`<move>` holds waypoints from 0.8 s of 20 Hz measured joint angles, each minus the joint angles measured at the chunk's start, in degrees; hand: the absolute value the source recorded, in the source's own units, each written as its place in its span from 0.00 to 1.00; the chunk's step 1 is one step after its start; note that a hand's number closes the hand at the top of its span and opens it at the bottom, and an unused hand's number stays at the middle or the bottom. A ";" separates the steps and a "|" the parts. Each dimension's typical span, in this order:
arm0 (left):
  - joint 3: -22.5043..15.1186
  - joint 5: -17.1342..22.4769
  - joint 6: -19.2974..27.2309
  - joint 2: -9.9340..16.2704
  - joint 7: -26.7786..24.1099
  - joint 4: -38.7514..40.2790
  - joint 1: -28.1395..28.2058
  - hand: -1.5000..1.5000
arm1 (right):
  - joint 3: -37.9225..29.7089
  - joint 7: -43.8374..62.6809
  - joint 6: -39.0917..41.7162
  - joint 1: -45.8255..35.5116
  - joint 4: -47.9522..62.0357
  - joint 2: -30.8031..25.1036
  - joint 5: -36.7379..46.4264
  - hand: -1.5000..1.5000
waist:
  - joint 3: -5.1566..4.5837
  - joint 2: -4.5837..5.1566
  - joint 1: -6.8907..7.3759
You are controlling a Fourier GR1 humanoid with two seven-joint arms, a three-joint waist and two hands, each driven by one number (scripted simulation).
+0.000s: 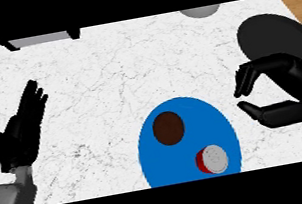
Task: Pick the can from the plate and place it in the pan
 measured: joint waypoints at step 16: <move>1.88 -0.42 0.42 -1.32 6.22 -4.00 -2.27 0.50 | -4.24 -7.30 7.60 3.09 -10.38 -14.11 17.44 0.00 | -0.13 0.35 1.15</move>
